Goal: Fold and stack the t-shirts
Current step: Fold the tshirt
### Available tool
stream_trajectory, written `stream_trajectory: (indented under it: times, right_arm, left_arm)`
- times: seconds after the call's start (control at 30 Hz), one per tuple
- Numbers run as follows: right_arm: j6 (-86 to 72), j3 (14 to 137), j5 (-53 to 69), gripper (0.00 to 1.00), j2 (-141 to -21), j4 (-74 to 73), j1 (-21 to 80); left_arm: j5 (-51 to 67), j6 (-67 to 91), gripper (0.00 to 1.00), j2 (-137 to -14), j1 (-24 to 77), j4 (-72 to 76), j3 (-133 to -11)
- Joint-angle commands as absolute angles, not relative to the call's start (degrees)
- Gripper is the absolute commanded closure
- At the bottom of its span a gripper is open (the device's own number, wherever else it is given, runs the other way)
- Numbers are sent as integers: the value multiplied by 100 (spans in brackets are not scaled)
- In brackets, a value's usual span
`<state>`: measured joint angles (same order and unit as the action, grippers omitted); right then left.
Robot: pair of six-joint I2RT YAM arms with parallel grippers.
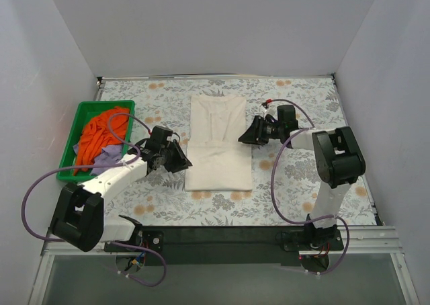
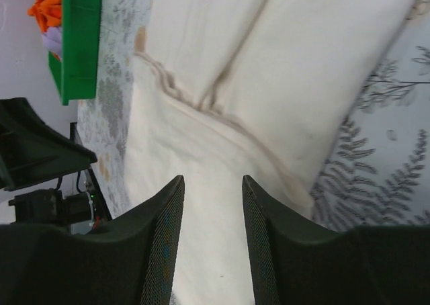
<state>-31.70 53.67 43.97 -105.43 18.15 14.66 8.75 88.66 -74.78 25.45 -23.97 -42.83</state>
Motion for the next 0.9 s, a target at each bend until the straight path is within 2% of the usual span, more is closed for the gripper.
stream_trajectory:
  times: [0.0,0.2,0.37,0.53,0.57,0.7,0.87]
  right_arm:
    - [-2892,5660,4324,60,-11143,1767,1345]
    - [-2734,5695,4368,60,-11514,1793,1187]
    - [-2506,5520,4211,56,-10489,1146,1239]
    - [-2206,5353,2955,50,-9599,-569,1625]
    - [-2206,5292,2718,46,-9284,-806,1704]
    - [-2425,5028,1033,38,-8641,-2019,2441]
    - [-3128,4861,300,38,-8429,-3049,3390]
  left_arm:
    - [756,8754,74,-7357,2531,-2434,-4210]
    - [633,8526,64,-7023,2531,-2777,-4078]
    - [554,8385,48,-6873,2540,-3269,-4043]
    - [369,8446,37,-7057,2654,-3586,-4122]
    - [343,8481,35,-7092,2689,-3595,-4139]
    - [80,8587,33,-7400,3048,-3621,-4306]
    - [-272,8596,33,-7909,3392,-3621,-4526]
